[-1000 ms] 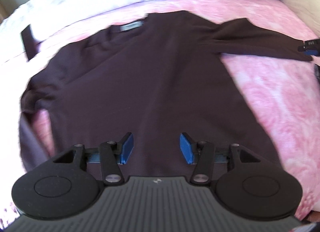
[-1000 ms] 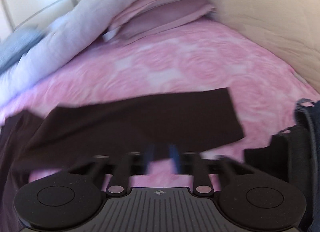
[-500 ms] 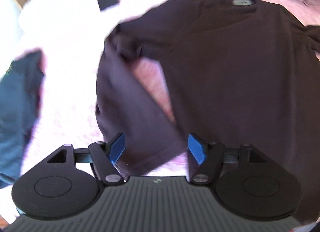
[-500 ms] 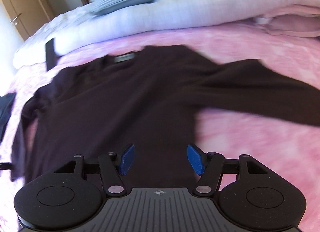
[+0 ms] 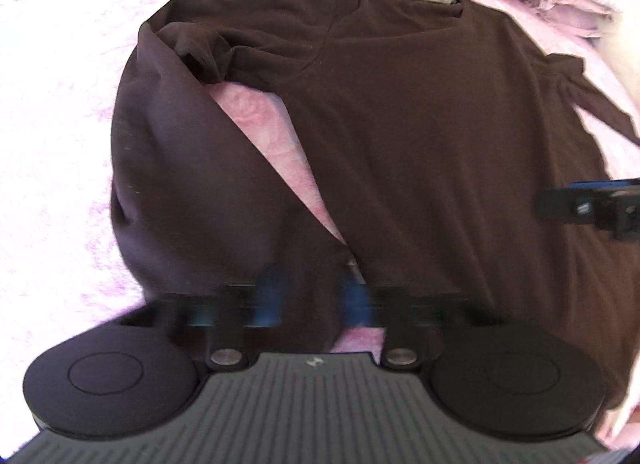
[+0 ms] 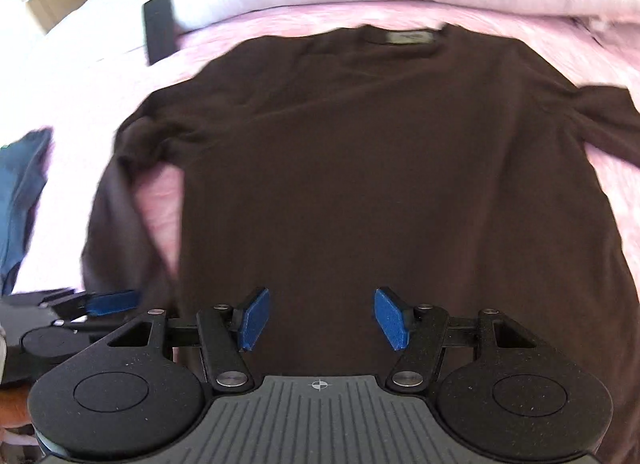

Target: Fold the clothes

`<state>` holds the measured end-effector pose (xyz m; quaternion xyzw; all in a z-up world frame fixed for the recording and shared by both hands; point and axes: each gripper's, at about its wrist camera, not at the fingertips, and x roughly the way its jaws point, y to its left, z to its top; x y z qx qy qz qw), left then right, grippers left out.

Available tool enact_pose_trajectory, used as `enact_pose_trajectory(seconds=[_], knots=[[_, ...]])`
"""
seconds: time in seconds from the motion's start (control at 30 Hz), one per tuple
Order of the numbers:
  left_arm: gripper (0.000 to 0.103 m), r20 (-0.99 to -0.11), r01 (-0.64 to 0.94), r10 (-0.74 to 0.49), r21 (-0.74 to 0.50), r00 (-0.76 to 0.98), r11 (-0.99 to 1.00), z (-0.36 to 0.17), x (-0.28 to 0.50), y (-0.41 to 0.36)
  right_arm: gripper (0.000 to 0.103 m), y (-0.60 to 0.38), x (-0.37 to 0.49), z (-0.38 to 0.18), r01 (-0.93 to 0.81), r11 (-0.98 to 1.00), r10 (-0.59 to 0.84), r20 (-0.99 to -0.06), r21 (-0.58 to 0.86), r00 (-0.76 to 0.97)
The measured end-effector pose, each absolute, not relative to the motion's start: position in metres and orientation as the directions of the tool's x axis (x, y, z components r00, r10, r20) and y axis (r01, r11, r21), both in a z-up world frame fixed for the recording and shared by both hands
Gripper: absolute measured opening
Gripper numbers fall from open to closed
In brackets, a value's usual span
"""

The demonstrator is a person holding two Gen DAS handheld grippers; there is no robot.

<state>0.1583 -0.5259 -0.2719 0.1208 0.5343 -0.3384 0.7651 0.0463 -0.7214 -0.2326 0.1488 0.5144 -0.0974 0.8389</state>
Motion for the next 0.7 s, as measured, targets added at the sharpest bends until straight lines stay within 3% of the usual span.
enact_pose_trajectory(seconds=[0.13,0.27,0.43,0.47,0.5,0.57,0.7], knots=[[0.003,-0.845,0.624,-0.475,-0.237,0.247,0.745,-0.225,0.182,-0.468,0.062,-0.705,0.056,-0.23,0.288,0.947,-0.003,-0.888,0.146,0.459],[0.003,-0.749,0.533,-0.527,-0.277,0.401,0.8,-0.157,0.241,-0.379,0.062,-0.701,0.062,-0.227,0.293,0.944,-0.003,-0.883,0.153,0.469],[0.005,-0.692,0.268,-0.263,-0.104,0.672,0.958,-0.114,0.349,-0.268,0.062,-0.698,0.068,-0.223,0.289,0.946,-0.009,-0.876,0.149,0.483],[0.012,-0.707,0.198,-0.197,-0.081,0.679,0.977,-0.117,0.366,-0.253,0.062,-0.698,0.069,-0.224,0.289,0.946,-0.013,-0.876,0.145,0.482],[0.027,-0.719,0.142,-0.139,-0.057,0.681,0.988,-0.122,0.378,-0.241,0.062,-0.697,0.068,-0.225,0.295,0.945,-0.019,-0.881,0.138,0.472],[0.046,-0.737,0.083,-0.068,-0.016,0.673,0.996,-0.133,0.387,-0.228,0.062,-0.697,0.068,-0.231,0.318,0.939,-0.026,-0.895,0.131,0.446],[0.047,-0.78,0.141,-0.105,-0.023,0.616,0.99,-0.163,0.367,-0.235,0.062,-0.693,0.062,-0.235,0.344,0.929,-0.024,-0.906,0.136,0.423]])
